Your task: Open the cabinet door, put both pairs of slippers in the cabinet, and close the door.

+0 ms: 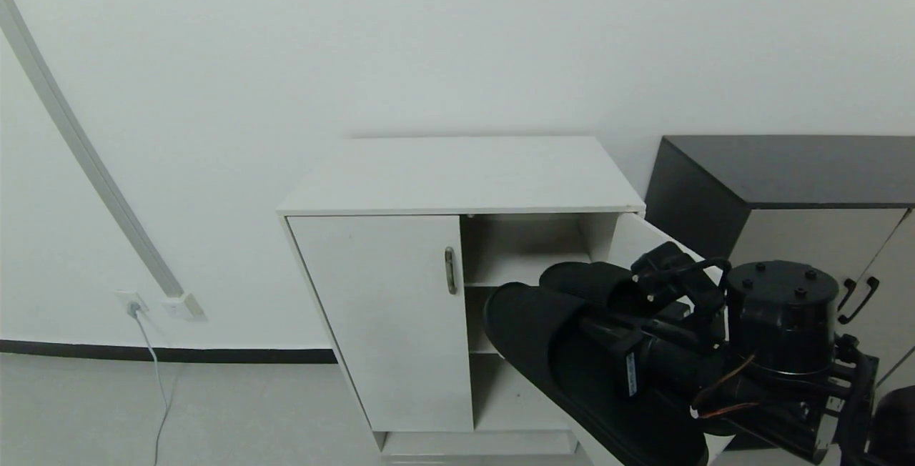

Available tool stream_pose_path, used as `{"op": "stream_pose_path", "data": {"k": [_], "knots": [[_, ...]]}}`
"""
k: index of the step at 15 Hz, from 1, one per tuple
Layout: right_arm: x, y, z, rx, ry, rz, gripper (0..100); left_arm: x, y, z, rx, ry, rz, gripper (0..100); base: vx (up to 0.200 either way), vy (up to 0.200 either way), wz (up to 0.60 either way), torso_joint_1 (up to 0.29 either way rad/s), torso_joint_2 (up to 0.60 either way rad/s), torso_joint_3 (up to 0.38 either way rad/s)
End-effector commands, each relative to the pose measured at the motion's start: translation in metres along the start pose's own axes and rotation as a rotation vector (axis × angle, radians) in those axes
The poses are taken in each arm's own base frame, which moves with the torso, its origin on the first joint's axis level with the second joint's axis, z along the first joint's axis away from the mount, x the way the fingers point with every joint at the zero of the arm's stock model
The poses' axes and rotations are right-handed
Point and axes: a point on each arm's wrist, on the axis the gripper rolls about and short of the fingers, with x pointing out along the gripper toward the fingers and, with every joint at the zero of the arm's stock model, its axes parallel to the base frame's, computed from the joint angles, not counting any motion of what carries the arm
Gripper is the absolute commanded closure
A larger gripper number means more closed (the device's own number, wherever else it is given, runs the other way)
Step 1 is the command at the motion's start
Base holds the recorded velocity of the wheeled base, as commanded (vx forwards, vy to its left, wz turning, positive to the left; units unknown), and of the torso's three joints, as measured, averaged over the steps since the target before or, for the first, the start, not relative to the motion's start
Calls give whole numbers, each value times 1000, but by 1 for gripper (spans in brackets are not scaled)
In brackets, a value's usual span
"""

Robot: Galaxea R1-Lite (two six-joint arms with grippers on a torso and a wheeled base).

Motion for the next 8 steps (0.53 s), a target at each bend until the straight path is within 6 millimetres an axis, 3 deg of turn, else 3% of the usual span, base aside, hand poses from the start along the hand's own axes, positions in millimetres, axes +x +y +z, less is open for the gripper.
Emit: {"op": "stream_pose_path", "data": {"k": [1,8], "knots": [[-1,0,-1,-1,1,2,100,0,0,0,0,0,0,100,0,0,0,-217,540,330],[0,1,-1,-1,5,3,100,0,0,0,0,0,0,100,0,0,0,-189,513,323]]}}
